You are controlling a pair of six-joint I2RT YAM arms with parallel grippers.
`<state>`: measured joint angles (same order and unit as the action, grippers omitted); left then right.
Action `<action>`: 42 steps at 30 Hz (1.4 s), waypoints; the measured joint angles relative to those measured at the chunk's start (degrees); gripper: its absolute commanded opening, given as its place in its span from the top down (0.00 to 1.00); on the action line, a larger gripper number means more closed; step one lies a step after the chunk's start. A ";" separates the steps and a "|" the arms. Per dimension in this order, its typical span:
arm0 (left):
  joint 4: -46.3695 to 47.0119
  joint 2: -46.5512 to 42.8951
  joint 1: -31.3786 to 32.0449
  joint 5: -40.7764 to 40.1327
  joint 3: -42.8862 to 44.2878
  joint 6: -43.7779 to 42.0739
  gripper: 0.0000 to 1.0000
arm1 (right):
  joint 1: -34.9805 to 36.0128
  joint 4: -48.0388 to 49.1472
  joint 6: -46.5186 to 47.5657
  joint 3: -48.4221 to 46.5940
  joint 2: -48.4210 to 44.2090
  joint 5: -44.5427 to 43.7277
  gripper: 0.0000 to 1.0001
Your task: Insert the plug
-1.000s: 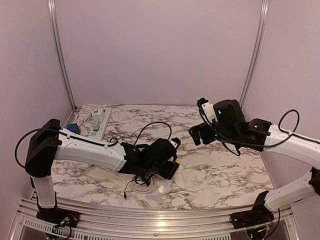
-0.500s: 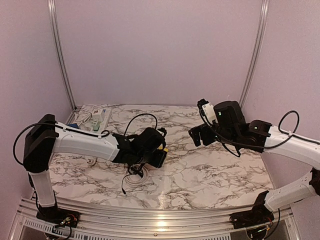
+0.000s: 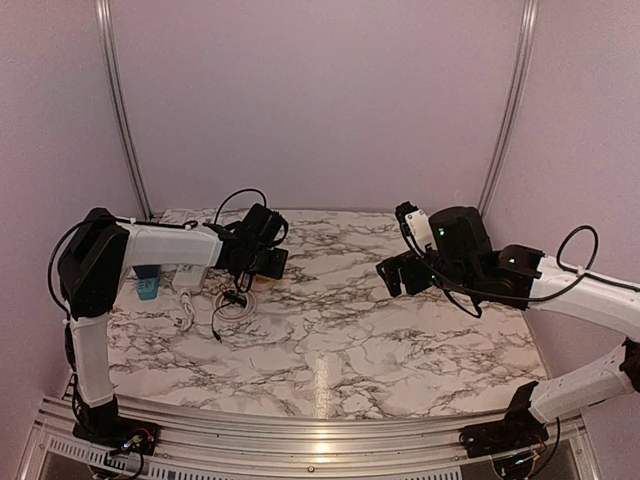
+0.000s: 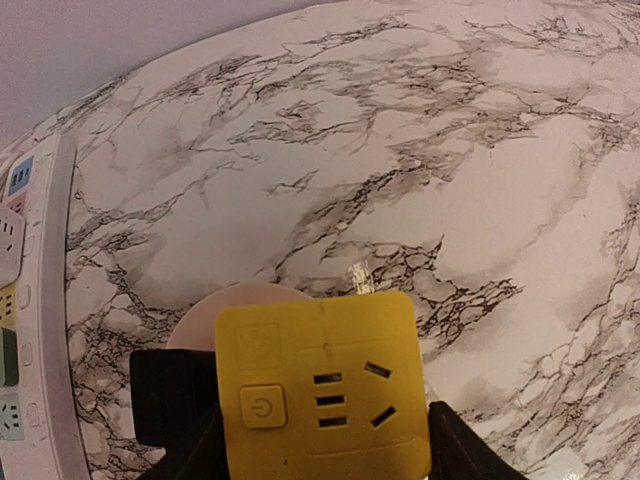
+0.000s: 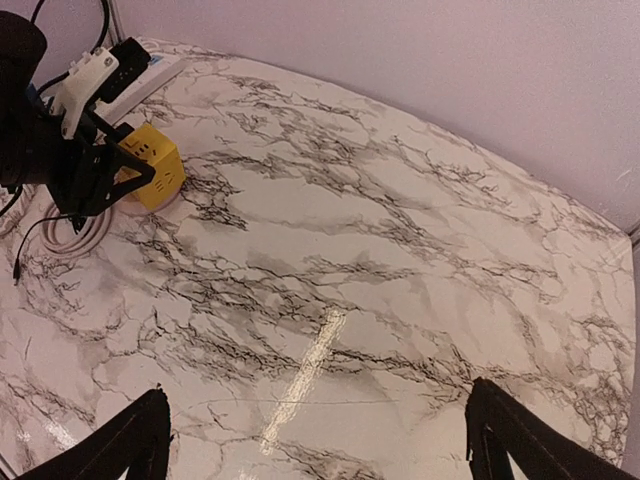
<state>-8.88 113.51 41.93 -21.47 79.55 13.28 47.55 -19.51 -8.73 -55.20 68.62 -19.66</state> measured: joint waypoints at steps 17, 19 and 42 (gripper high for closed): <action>-1.55 16.76 -9.99 2.12 23.58 -0.63 0.21 | 0.00 0.17 -1.16 3.43 -2.21 0.76 0.02; -2.10 16.81 -10.47 2.40 23.80 -0.79 0.10 | 0.00 0.17 -1.16 3.43 -2.21 0.76 0.02; -0.22 -36.44 -1.70 19.02 -12.83 6.01 0.01 | 0.00 8.35 -0.17 14.69 -13.22 12.37 0.02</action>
<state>-9.10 77.08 40.23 -2.46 66.72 19.29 47.55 -11.16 -8.91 -40.51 55.40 -7.29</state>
